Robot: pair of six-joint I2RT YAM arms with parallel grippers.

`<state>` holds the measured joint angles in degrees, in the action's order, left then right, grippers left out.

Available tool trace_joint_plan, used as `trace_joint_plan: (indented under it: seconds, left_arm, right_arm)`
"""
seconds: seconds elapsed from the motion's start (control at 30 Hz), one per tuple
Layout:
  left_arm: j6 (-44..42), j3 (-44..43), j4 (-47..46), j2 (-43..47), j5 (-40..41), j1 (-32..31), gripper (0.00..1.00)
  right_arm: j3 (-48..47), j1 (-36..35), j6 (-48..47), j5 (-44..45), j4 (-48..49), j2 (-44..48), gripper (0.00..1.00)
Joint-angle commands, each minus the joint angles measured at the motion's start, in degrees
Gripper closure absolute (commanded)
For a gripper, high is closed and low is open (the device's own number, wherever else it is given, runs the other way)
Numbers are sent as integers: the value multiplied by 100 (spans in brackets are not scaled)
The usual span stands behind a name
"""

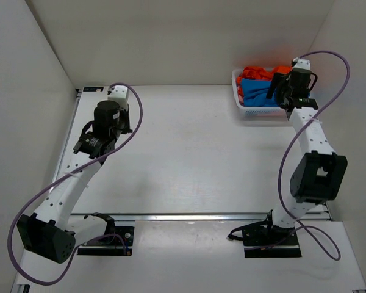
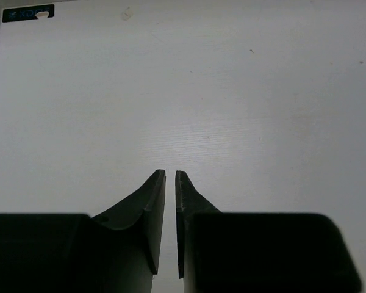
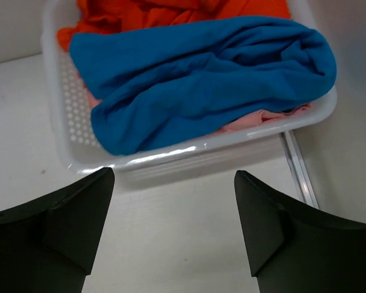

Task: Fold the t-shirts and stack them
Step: Grab crumpled tshirt from bin with the right arm, then move the tshirt to the center of the board

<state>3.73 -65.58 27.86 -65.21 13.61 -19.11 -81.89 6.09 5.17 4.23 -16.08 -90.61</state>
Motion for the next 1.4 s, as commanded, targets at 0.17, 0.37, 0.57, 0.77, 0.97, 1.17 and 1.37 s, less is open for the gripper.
trace_joint_plan:
  seconds: [0.17, 0.37, 0.57, 0.77, 0.97, 1.17, 1.37]
  left_arm:
    - [32, 362, -817, -264, -165, -22, 75]
    - [6, 467, -914, -598, -122, -66, 75]
    - [31, 485, -1010, -783, -174, -22, 79]
    - [49, 494, -1037, -651, -95, -75, 100]
    - [269, 713, -1080, -151, -156, -145, 100]
    - [672, 1100, -1108, 675, -244, -286, 100]
    - [1025, 934, -388, 1011, -718, -154, 100]
  right_arm:
    - [-1777, 366, 107, 1070, 518, -1977, 21]
    - [-3452, 569, 335, 1018, 72, -3654, 22]
    - [-5721, 622, 467, 922, -1247, -5053, 38]
    - [-5663, 499, 494, 1071, -1354, -4432, 100]
    - [-5602, 157, 91, 957, -1302, -2958, 100]
    - [-3829, -765, -297, 1097, -819, -461, 100]
    - [-1544, -2774, -447, 1359, -335, 1975, 100]
